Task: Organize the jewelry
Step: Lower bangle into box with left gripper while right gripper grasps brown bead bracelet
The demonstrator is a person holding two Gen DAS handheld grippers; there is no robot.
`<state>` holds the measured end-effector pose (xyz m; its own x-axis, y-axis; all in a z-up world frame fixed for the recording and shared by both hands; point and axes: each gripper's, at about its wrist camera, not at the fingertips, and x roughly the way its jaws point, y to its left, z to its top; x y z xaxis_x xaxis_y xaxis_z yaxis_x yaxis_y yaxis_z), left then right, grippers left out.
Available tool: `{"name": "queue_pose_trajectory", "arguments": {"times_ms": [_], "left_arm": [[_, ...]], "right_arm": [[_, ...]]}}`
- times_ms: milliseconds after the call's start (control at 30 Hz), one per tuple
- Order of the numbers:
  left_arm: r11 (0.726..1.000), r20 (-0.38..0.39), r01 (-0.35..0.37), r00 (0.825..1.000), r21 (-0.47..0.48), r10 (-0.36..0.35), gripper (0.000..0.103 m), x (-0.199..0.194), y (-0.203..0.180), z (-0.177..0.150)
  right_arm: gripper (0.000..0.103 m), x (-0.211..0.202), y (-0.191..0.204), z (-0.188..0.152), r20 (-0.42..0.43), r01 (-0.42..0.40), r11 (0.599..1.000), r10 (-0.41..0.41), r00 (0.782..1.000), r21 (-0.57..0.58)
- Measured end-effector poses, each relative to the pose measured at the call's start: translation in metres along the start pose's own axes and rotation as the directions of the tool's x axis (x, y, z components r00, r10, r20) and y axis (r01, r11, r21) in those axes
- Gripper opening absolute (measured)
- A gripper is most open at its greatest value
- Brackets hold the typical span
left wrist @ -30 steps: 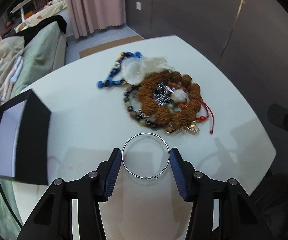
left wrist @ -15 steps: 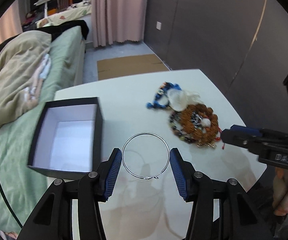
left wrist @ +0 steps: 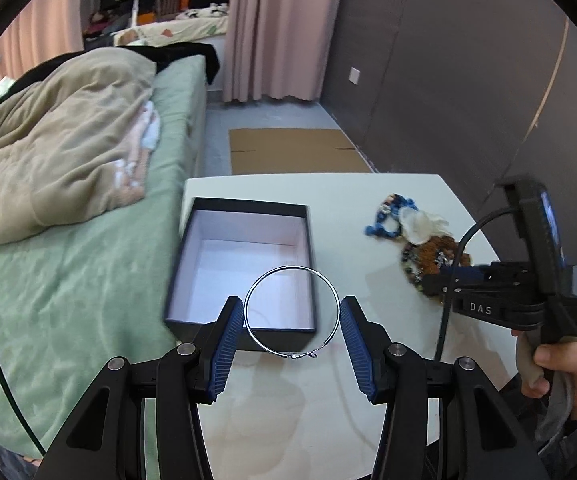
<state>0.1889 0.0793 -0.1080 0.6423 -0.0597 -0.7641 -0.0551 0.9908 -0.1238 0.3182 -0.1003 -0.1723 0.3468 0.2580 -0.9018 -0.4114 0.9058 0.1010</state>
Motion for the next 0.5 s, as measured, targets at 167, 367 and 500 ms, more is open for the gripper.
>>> {"name": "queue_pose_trajectory", "arguments": {"times_ms": [167,367,500], "left_arm": [[1.000,0.023,0.005,1.000,-0.023,-0.004,0.052,-0.008,0.016,0.006],[1.000,0.057,0.007,0.998,-0.008,-0.006,0.052,-0.017,0.025,0.021],[1.000,0.063,0.003,0.998,-0.003,-0.003,0.052,-0.015,0.029,0.031]], "right_arm": [[0.019,-0.025,-0.014,0.000,0.067,-0.071,0.993,0.065,0.996,0.093],[0.019,-0.068,-0.043,-0.002,0.221,-0.237,0.940,0.184,0.958,0.246],[0.019,-0.085,-0.049,-0.002,0.302,-0.329,0.900,0.241,0.922,0.285]]}}
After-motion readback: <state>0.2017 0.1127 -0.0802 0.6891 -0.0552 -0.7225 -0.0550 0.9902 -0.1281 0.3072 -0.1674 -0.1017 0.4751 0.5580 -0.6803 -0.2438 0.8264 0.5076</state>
